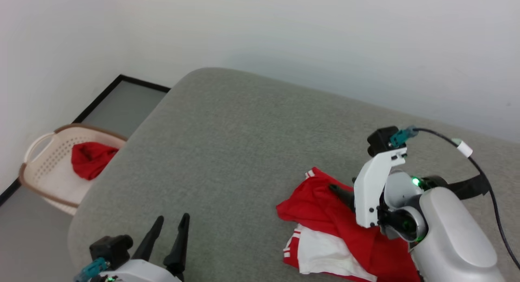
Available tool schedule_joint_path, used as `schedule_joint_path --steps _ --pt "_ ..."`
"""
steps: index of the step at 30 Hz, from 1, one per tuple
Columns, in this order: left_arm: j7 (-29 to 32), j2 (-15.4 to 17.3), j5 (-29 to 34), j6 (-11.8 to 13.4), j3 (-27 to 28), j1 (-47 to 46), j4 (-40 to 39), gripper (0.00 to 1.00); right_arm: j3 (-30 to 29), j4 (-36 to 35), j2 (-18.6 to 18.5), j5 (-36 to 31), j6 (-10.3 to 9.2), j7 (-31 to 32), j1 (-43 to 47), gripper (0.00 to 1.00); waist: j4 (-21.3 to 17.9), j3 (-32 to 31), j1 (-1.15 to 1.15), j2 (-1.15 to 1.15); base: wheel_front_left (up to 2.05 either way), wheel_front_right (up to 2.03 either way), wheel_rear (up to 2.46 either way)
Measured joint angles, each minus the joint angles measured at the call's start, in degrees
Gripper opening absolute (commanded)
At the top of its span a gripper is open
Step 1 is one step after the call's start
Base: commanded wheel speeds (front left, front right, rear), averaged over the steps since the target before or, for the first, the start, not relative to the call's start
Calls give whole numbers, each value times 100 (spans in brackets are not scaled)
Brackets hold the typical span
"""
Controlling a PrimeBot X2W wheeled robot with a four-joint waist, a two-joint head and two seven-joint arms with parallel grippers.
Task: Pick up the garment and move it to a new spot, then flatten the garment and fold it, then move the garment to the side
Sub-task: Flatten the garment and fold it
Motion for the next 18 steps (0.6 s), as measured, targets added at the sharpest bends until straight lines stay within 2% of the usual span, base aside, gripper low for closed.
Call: schedule_joint_path --steps 6,11,15,18 --pt "-24 119 -58 54 121 198 -59 100 118 -582 -212 392 0 -38 -14 100 -298 -104 0 0 0 0 0" --pt "-33 226 -89 82 215 303 -207 100 -23 -1116 -503 556 0 -231 190 100 -622 -169 0 0 0 0 0" --pt "-35 287 -51 171 245 355 -313 100 -100 -1610 -825 579 0 -558 480 100 -895 -209 0 0 0 0 0" --pt "-52 324 27 234 247 377 -388 100 73 -2074 -1131 737 0 -1077 727 100 -1100 -230 0 0 0 0 0"
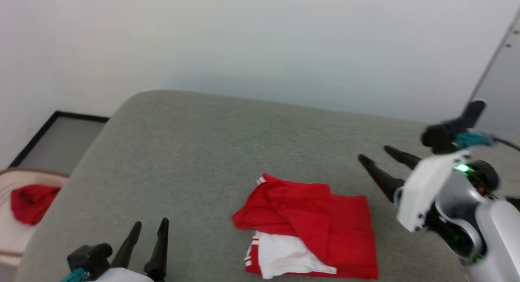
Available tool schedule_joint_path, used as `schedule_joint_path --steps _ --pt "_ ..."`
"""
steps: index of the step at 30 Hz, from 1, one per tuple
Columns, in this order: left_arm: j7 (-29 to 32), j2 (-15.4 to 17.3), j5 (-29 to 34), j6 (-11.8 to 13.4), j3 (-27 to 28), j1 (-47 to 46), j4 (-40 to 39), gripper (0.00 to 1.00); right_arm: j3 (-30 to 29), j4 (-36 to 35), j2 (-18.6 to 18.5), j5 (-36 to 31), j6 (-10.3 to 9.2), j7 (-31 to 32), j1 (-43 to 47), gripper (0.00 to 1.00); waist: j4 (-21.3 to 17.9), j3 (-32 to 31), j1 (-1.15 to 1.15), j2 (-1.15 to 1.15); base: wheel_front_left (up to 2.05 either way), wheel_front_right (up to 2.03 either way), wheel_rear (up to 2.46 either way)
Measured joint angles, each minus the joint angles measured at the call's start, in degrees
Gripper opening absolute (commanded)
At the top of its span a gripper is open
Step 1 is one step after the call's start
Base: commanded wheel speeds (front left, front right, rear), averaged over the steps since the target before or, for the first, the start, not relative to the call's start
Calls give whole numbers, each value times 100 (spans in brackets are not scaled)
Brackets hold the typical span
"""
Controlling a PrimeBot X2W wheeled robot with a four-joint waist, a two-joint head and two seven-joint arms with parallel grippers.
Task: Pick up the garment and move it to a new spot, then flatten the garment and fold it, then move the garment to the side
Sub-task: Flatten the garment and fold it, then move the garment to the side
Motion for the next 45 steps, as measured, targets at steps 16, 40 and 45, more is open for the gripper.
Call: schedule_joint_path --steps 16,40,45 --pt "-93 63 463 138 31 129 -137 100 -122 1 -857 -872 0 -3788 1584 100 -925 -23 0 0 0 0 0" --pt "-118 -89 1054 20 494 244 -130 100 -296 341 -478 -1095 0 -4116 2037 100 -902 -44 0 0 0 0 0" --pt "-119 0 1103 78 689 260 -152 100 10 366 -467 -1079 0 -3901 1903 100 -687 -77 0 0 0 0 0"
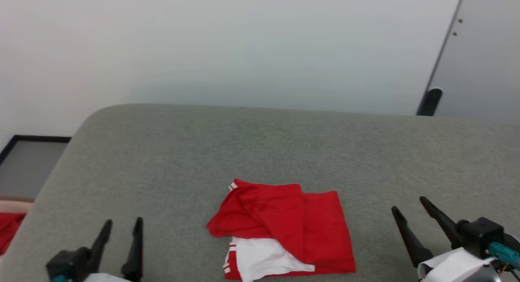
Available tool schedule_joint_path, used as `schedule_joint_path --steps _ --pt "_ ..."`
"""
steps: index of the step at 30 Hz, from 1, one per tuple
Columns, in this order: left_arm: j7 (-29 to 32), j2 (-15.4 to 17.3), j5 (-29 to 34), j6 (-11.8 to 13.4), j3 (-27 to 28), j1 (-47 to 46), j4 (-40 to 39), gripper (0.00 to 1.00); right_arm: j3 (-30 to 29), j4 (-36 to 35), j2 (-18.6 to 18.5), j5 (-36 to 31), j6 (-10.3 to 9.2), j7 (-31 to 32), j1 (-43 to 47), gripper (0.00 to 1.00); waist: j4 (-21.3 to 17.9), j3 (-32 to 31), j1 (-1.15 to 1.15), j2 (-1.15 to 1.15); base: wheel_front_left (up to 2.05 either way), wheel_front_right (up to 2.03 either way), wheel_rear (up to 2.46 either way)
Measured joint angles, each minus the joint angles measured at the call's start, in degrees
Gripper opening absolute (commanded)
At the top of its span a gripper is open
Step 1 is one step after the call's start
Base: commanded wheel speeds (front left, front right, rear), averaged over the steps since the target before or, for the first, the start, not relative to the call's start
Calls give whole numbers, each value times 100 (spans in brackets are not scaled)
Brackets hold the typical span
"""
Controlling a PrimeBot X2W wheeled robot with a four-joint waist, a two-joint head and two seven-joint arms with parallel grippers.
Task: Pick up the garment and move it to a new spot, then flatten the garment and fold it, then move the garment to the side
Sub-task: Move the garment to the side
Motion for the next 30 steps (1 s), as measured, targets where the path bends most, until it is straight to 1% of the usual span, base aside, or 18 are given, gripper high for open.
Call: schedule_joint_path --steps 3,7,11,16,21,25,30 --pt "-2 85 -9 29 92 80 -20 100 125 60 -19 35 0 140 -94 100 148 -20 0 0 0 0 0" --pt "-1 89 -23 64 126 170 -79 100 263 160 -76 103 0 446 -257 100 343 -43 0 0 0 0 0" --pt "4 85 -52 62 99 203 -103 100 508 238 -225 309 0 1014 -448 100 519 -49 0 0 0 0 0" --pt "78 27 -38 44 -54 175 -148 100 635 408 -408 635 0 1814 -764 100 697 33 0 0 0 0 0" --pt "103 -76 8 8 -215 -90 -203 100 686 553 -517 857 0 2439 -1050 100 840 275 0 0 0 0 0" --pt "91 -212 45 -27 -305 -411 -194 100 680 581 -605 859 0 2820 -1331 100 944 604 0 0 0 0 0" --pt "44 -367 79 -91 -348 -663 -71 100 675 680 -591 1043 0 3379 -1497 100 1087 1036 0 0 0 0 0"
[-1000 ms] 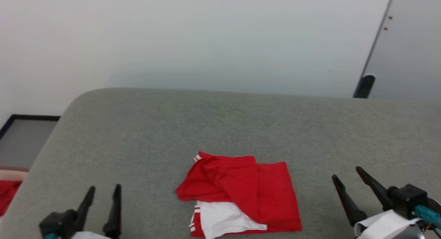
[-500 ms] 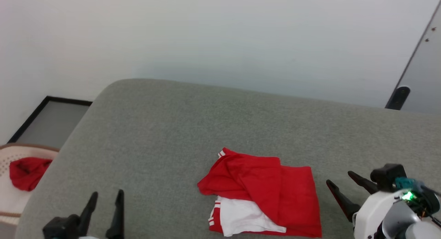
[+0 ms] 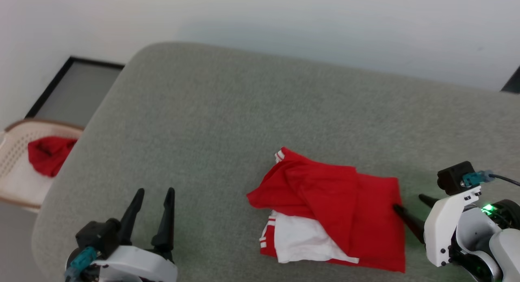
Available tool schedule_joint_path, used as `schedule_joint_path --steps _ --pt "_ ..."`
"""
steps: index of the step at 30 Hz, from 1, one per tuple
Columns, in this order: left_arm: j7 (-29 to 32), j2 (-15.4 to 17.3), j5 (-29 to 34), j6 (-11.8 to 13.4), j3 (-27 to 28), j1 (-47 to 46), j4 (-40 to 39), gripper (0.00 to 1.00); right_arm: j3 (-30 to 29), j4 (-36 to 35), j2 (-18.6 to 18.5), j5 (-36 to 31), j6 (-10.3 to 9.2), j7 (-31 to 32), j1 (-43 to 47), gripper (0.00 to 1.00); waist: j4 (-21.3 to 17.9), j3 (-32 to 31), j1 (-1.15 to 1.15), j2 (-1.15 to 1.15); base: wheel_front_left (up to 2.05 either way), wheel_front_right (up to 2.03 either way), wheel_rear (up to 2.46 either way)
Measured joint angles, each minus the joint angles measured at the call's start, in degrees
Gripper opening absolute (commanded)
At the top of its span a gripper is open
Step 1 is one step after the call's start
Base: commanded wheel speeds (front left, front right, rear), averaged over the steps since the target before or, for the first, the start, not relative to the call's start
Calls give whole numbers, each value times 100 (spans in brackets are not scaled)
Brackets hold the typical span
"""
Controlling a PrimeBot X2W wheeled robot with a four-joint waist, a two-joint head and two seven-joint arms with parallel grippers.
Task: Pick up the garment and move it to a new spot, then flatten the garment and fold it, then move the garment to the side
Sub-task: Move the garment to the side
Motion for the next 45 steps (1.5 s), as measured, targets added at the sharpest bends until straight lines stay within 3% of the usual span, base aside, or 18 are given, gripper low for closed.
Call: schedule_joint_path --steps 14,15,16,27,45 --pt "-33 -248 91 -205 88 -215 289 100 -138 -27 37 650 -4 1930 -219 100 359 531 0 0 0 0 0" --pt "-33 -263 100 -220 97 -230 298 100 -132 -60 35 661 -9 2020 -232 62 360 540 0 0 0 0 0" --pt "-34 -280 105 -225 103 -248 300 100 -135 -81 36 666 -9 2059 -236 0 355 543 0 0 0 0 0" --pt "-43 -390 179 -318 207 -265 381 100 -232 105 29 556 3 2065 -417 0 218 400 0 0 0 0 0" --pt "-43 -444 253 -422 166 -213 463 100 -16 279 -1094 326 1 1615 -1358 0 -212 17 0 0 0 0 0"
